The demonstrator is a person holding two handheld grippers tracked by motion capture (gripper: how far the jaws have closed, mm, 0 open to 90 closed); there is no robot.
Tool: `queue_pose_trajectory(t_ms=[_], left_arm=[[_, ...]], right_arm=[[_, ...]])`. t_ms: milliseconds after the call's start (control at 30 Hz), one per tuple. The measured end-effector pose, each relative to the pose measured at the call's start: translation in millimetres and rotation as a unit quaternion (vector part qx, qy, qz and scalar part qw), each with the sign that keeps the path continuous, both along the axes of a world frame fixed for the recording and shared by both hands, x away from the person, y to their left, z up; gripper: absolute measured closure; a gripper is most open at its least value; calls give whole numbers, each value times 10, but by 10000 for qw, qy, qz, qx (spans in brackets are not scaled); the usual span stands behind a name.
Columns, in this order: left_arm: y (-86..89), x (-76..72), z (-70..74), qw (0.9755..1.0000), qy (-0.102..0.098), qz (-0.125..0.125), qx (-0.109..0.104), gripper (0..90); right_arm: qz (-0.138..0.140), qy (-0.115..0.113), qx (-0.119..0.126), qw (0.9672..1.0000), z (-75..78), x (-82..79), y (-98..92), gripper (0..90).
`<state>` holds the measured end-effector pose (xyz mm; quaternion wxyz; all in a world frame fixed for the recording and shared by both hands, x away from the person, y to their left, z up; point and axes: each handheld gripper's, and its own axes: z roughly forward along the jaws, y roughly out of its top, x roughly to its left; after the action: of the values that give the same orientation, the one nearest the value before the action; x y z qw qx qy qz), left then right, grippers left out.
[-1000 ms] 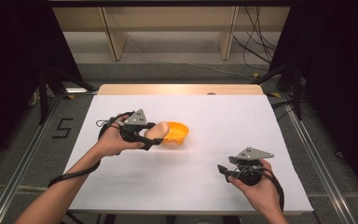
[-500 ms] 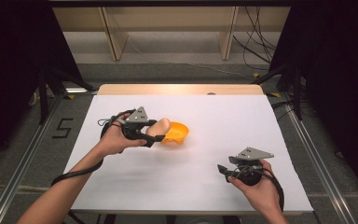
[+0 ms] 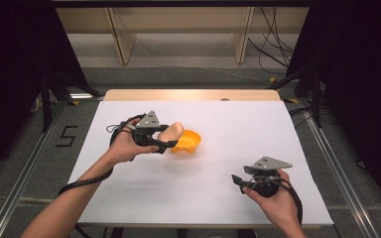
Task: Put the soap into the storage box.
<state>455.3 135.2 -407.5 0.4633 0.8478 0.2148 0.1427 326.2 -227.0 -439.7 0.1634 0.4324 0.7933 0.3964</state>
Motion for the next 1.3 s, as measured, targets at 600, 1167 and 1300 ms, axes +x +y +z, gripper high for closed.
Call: queue_pose_trajectory(t_ms=[600,1167,1300], left_arm=[[-55,74,-23,9998,-69,135,-118,321],[-94,171,-127,9997,-139,155,-140,321],[-97,191,-157,9997,-131,178,-122,321]], right_arm=[[60,-30,-29,10000,-12,18,-8,445],[72,-106,-83,9999,-12,22,-15,445],[13,-3,-4,10000,-11,7,2,445]])
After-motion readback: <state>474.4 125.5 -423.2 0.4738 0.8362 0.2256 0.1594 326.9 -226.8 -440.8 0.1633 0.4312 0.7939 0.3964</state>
